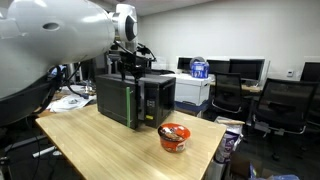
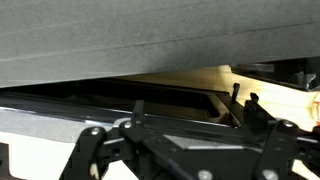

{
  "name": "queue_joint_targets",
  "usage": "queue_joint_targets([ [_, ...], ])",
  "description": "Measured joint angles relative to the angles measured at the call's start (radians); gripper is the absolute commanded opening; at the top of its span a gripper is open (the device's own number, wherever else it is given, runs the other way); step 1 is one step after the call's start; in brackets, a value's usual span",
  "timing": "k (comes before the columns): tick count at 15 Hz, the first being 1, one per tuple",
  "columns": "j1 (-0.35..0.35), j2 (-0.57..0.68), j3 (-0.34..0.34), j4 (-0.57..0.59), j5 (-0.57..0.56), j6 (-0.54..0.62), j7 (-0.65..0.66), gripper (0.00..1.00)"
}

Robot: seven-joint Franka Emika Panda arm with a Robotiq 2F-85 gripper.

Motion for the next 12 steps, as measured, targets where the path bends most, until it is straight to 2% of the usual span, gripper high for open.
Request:
queue_joint_targets([
  [3, 0.004, 0.000, 0.001, 0.023, 0.025, -0.061, 0.000, 1.00],
  [7, 0.023, 0.002, 0.035, 0.103, 0.165, -0.220, 0.000, 1.00],
  [12, 0.030, 0.022, 0.045, 0.130, 0.333, -0.281, 0.000, 1.00],
])
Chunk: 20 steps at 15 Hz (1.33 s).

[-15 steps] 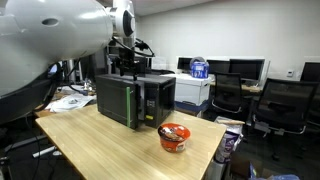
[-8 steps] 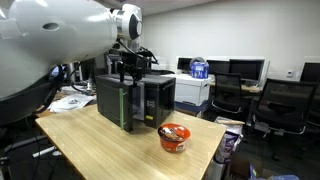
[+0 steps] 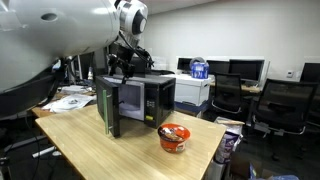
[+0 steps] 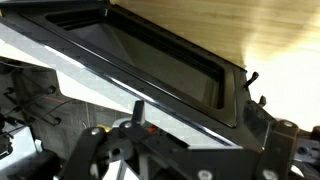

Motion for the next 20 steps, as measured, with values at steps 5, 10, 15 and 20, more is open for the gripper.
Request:
queue_joint_targets([
  [5, -0.007, 0.001, 0.015, -0.126, 0.155, -0.049, 0.028, 1.00],
  [10, -0.022, 0.001, 0.061, -0.333, 0.306, -0.057, 0.117, 1.00],
  [15, -0.023, 0.002, 0.122, -0.380, 0.352, 0.006, 0.162, 1.00],
  [20, -0.034, 0.006, 0.188, -0.339, 0.331, 0.199, 0.164, 1.00],
])
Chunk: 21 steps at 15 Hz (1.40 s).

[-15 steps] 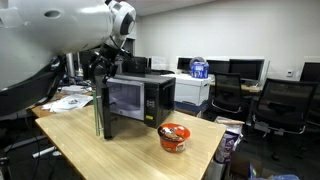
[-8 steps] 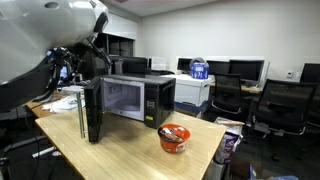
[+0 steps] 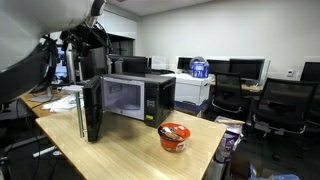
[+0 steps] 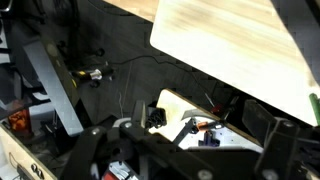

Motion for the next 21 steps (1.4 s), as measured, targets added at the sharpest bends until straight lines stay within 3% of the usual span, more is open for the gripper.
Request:
queue_joint_targets([
  [8, -0.123, 0.025, -0.071, 0.009, -0.247, 0.214, -0.002, 1.00],
  [19, -0.174, 0.170, -0.160, -0.048, -0.323, 0.226, -0.002, 1.00],
  [20, -0.178, 0.188, -0.164, -0.054, -0.331, 0.226, -0.002, 0.75],
  [21, -0.180, 0.201, -0.168, -0.060, -0.337, 0.226, -0.002, 0.74],
])
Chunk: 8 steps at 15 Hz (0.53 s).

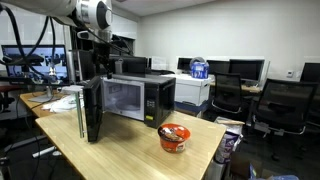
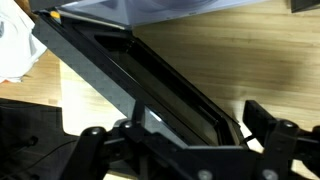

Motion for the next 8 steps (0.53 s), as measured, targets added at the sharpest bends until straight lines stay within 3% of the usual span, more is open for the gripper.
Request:
queue_joint_targets([
  [8, -0.018, 0.096, -0.011, -0.036, 0.019, -0.004, 0.001, 0.19],
])
